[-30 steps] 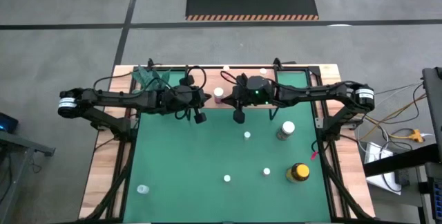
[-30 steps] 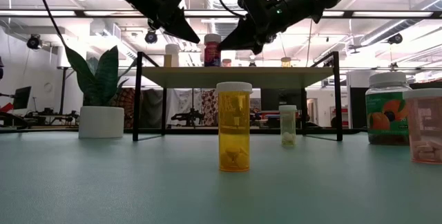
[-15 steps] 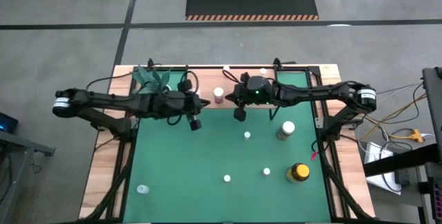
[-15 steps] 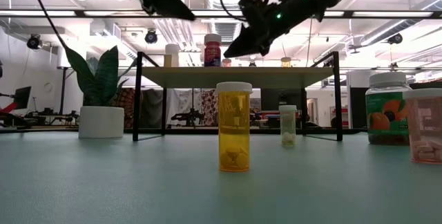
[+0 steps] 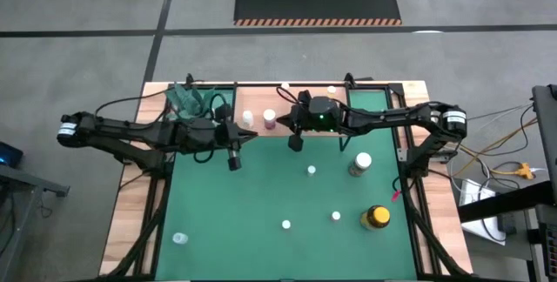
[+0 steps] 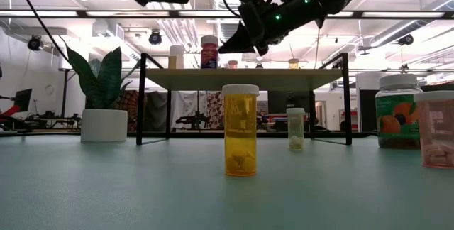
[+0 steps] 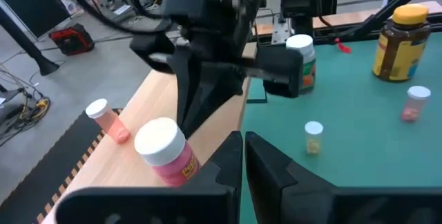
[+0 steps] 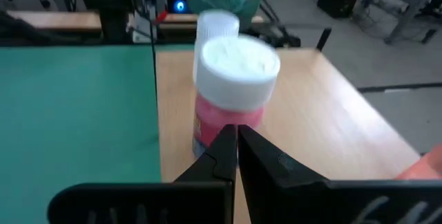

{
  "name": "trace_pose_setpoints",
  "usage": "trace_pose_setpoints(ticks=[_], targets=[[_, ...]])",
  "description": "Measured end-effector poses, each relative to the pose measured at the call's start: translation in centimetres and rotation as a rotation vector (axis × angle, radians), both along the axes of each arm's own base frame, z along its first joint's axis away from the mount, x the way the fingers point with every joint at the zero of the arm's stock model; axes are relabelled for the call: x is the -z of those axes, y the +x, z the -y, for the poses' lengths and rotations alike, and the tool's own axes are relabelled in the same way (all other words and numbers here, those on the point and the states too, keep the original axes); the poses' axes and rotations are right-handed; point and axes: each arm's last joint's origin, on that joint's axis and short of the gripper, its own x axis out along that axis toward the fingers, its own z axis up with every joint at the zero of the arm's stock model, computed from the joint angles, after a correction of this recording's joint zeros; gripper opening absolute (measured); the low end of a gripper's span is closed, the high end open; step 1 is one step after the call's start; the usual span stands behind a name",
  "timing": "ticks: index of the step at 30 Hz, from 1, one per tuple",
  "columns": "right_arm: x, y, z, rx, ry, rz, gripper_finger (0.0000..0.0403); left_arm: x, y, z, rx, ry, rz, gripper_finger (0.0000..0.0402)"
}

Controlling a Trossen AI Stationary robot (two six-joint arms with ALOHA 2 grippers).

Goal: Pick and place medicine bottles onto shelf by color
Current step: Put the pink and blue pill bottle on the shelf, then put the white pill bottle on the shelf

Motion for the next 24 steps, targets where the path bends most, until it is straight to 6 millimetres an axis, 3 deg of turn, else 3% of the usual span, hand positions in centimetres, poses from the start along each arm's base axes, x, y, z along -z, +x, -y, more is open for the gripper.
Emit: trace_pose_setpoints(ticks=[12,24], targets=[[-0.6,-0.2,-0.5,0.001,0.024,0.021,0.0009,1.2,0.0,0.2,0.002,-0.022,-0.026,0.0002],[0.8,-0.2,-9.1,-0.25,0.013,-0.054,0.0009,3.6,-0.4,2.7,0.111,-0.014,-0.077,0.0002]])
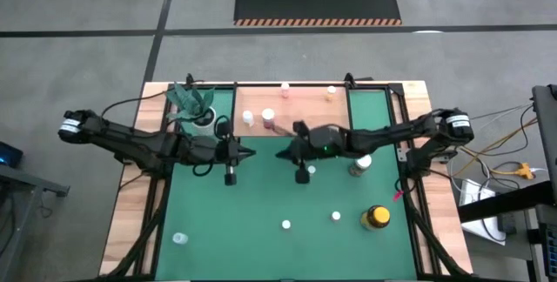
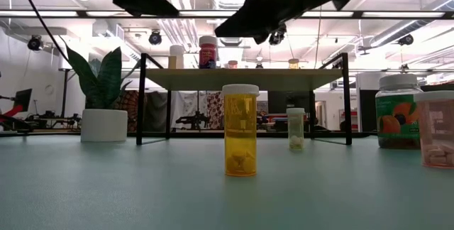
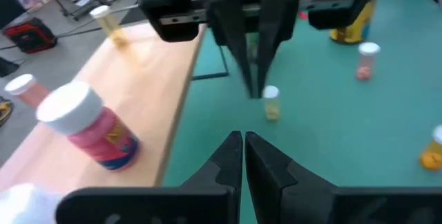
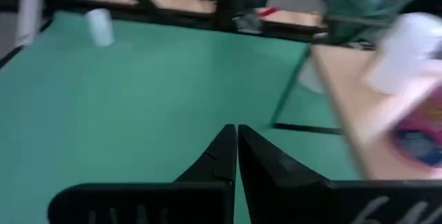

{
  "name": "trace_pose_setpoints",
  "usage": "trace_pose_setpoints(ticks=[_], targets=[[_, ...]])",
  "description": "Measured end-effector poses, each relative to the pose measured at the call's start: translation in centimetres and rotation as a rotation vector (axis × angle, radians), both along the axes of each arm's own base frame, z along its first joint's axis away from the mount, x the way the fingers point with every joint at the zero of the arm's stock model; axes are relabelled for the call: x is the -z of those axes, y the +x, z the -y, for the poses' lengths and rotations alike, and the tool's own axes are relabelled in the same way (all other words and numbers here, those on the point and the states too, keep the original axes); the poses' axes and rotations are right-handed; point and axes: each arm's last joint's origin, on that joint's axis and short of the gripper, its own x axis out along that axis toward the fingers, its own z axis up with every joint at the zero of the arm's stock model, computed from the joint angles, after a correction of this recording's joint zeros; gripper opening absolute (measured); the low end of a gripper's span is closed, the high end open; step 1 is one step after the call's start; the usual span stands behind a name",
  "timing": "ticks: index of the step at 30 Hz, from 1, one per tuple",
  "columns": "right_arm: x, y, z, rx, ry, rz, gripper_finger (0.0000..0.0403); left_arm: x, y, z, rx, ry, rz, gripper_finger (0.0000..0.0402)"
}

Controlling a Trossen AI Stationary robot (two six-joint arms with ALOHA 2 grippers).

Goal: Pick and place medicine bottles onto shelf by color
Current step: Put the white pill bottle on the shelf

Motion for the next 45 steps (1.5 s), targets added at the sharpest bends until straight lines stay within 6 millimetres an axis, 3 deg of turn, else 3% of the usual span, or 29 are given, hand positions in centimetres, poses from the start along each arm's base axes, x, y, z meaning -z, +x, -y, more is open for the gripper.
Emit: trace_pose_setpoints(ticks=[8,13,21,25,31,38,45], targets=[[0.5,-0.5,-3.7,-0.106,0.001,0.004,0.0009,0.6,-0.1,0.9,0.034,-0.017,0.031,0.0002],[1.0,-0.9,-4.8,-0.139,0.002,-0.003,0.0009,0.5,-0.2,1.8,0.019,-0.252,0.072,0.0002],[1.5,-1.0,-5.0,-0.177,-0.079,-0.008,0.0009,1.0,-0.2,8.8,0.108,-0.682,-0.1,0.0002],[1.5,-1.0,-5.0,-0.193,-0.121,-0.002,0.0009,1.4,-1.8,11.7,-0.103,-0.88,-0.373,0.0001],[1.8,-0.9,-5.0,-0.199,-0.131,-0.014,0.0009,2.5,-5.5,13.9,-0.667,-0.958,-0.84,0.0001],[2.1,-1.0,-5.0,-0.21,-0.147,-0.025,0.0009,4.1,-7.8,16.2,-0.874,-1.005,-1.017,0.002],[2.2,-1.1,-5.0,-0.223,-0.161,-0.03,0.0009,6.0,-9.3,18.4,-0.91,-1.04,-1.018,0.0128]])
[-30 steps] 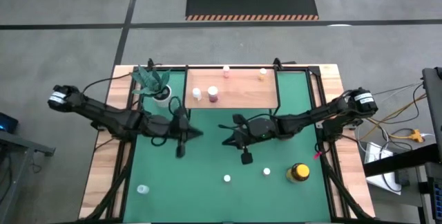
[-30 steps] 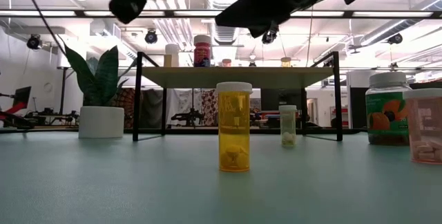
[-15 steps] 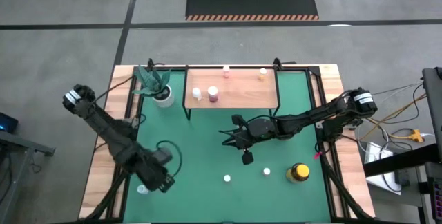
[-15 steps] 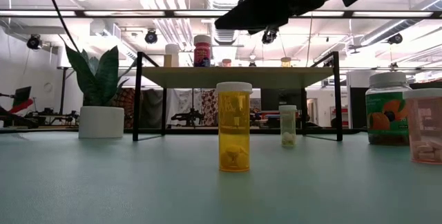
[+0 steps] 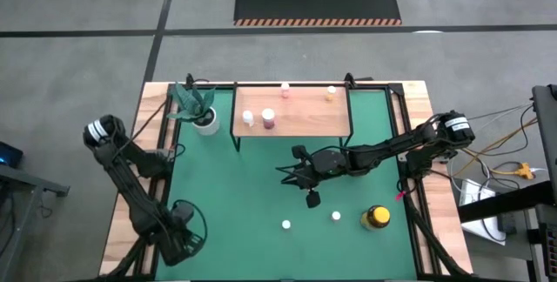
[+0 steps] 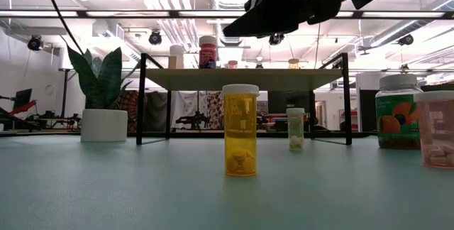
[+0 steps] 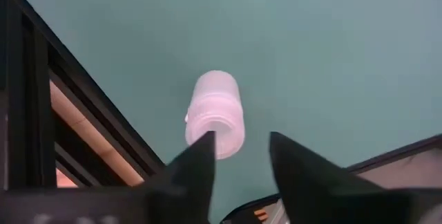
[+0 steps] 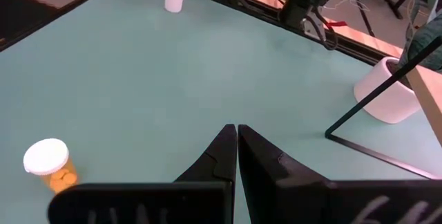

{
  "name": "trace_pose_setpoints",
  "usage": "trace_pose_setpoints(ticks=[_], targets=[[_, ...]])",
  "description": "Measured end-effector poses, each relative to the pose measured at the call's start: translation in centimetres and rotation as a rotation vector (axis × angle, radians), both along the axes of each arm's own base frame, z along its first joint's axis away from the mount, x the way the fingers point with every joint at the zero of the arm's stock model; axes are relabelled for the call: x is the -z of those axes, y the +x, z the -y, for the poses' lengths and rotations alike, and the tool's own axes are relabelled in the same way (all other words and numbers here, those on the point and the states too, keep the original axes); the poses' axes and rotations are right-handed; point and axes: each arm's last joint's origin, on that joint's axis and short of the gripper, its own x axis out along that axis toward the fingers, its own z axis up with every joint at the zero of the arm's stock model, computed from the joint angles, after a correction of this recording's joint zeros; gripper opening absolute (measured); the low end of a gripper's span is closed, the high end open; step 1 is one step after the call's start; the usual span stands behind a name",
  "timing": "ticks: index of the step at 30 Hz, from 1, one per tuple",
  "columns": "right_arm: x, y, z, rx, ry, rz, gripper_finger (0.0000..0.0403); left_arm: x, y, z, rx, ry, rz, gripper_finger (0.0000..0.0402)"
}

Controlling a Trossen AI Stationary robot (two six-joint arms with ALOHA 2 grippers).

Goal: Pick and place medicine bottles onto shelf by color
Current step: Put the white pill bottle on the shelf

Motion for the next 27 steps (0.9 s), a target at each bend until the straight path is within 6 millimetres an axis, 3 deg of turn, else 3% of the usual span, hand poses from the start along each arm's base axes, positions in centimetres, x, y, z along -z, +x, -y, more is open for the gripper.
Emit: trace_pose_setpoints(ticks=[5,9,21,27], targets=[[0.0,0.0,0.0,-0.002,-0.003,0.001,0.0009,0.6,-0.1,0.5,-0.005,0.016,-0.018,0.0216],[0.0,0.0,0.0,-0.004,-0.007,0.002,0.0009,1.1,-0.2,0.3,0.01,0.058,-0.055,0.0258],[0.0,0.0,0.0,0.001,0.002,0.0,0.0009,1.2,-0.2,0.4,0.017,0.073,-0.04,0.0267],[0.0,0.0,0.0,0.001,0.002,0.0,0.0009,1.5,0.4,0.4,0.138,0.145,0.129,0.0267]])
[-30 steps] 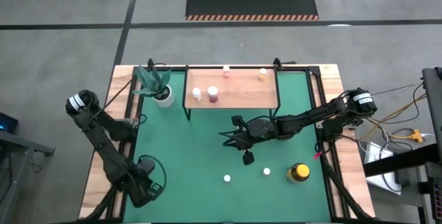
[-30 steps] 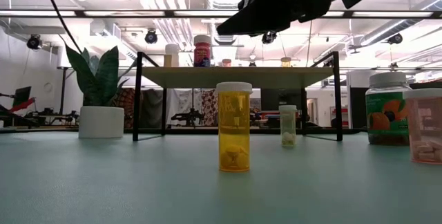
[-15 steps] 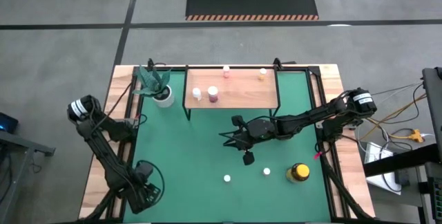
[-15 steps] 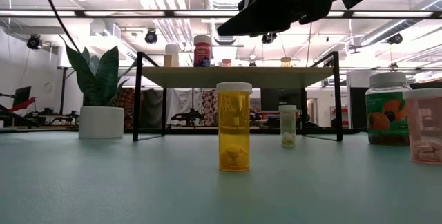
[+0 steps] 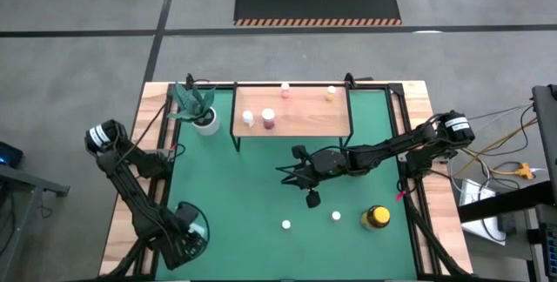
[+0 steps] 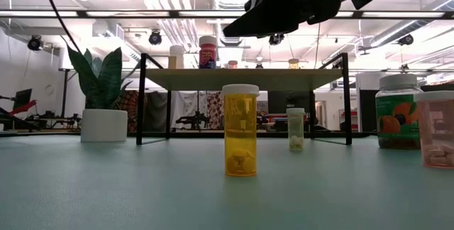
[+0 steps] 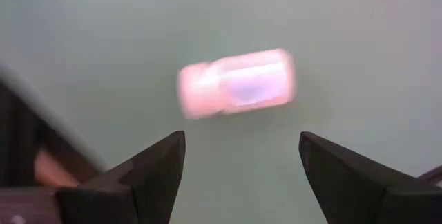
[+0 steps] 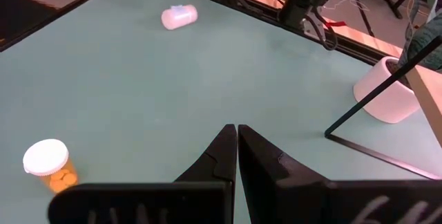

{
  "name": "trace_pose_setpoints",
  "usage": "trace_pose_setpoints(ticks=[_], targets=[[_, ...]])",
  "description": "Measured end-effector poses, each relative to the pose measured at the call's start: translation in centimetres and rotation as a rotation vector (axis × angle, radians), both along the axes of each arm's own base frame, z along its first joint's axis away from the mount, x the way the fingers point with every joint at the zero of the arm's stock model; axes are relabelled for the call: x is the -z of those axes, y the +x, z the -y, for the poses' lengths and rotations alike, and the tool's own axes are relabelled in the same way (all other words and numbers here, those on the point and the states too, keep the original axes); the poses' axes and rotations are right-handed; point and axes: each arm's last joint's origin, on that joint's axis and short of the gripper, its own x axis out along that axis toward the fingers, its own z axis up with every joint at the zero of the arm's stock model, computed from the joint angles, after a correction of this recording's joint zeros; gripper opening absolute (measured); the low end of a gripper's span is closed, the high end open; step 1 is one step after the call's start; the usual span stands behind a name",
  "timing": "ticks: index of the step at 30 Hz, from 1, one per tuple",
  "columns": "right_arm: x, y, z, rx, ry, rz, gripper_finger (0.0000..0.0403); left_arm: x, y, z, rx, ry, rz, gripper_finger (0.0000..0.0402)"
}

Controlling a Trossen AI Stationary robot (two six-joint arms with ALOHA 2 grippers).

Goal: Pick and place medicine bottles onto shelf by color
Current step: Put the white pill bottle on the shelf

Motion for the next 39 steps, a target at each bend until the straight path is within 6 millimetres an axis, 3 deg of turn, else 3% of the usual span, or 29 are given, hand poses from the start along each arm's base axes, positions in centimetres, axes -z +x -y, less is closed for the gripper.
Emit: trace_pose_setpoints(ticks=[4,11,18,28,32,39], targets=[[0.0,0.0,0.0,0.0,0.0,-0.001,0.0009,0.8,0.5,0.2,0.156,0.086,0.07,0.0267],[0.1,-0.1,0.0,0.0,-0.001,-0.004,0.0009,2.8,0.8,0.4,0.393,0.236,0.042,0.0267],[0.1,-0.1,0.0,0.002,0.003,-0.005,0.0009,4.3,0.9,0.3,0.431,0.341,-0.004,0.0251],[0.2,-0.1,0.0,0.011,0.021,-0.009,0.0009,5.7,0.7,-0.3,0.424,0.357,0.007,0.0156],[0.3,-0.1,0.0,0.013,0.022,-0.022,0.0009,5.6,0.7,-0.5,0.423,0.366,0.01,0.0122],[0.4,-0.2,0.0,0.012,0.019,-0.03,0.0009,3.5,1.6,-0.9,0.368,0.434,0.198,0.0122]])
